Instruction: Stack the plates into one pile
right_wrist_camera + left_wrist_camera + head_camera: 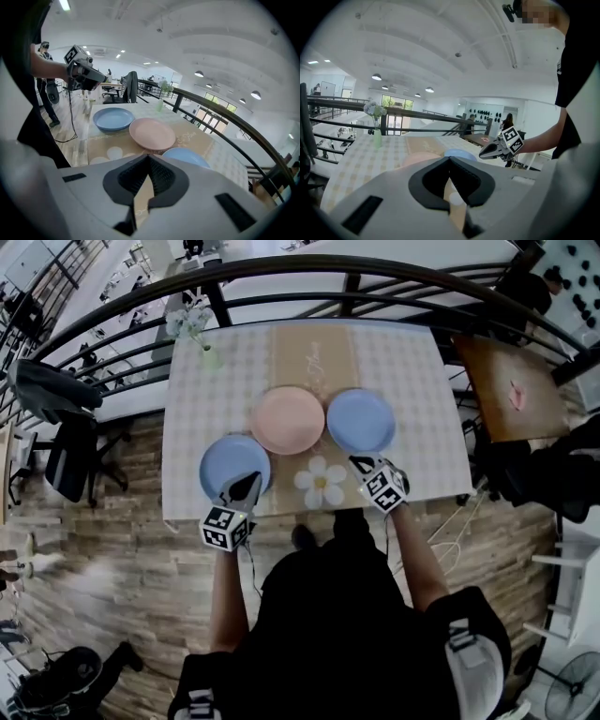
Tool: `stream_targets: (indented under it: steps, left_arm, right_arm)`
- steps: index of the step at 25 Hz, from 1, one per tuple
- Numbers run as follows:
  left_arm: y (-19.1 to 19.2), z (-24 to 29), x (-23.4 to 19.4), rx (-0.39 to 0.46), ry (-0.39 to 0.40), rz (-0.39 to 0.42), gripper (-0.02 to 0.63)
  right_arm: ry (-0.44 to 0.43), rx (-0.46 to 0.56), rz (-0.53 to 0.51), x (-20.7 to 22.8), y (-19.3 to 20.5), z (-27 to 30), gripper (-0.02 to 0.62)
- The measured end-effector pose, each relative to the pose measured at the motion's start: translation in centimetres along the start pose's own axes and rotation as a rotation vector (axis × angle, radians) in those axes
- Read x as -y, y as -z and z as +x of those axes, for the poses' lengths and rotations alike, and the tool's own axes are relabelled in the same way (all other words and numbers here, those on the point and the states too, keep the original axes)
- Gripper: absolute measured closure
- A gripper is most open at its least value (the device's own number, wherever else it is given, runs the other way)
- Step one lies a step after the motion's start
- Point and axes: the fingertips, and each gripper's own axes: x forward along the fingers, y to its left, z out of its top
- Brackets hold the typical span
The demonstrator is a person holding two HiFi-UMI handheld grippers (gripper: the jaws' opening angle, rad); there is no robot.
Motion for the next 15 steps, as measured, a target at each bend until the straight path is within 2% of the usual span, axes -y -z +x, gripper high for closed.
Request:
stream_targets:
  steps: [9, 15]
  left_arm:
    - [0.0, -1.6, -2.6, 0.004, -0.078, -0.020, 0.606]
    - [-0.1, -0.9, -3.0, -0.020, -0.094, -0.031, 0.606]
  right_arm:
    - [-0.022, 0.013, 0.000, 0.8, -1.2, 1.5, 0.595]
    - [-0.057, -0.006, -0.014, 1.8, -1.2, 3.1, 0.595]
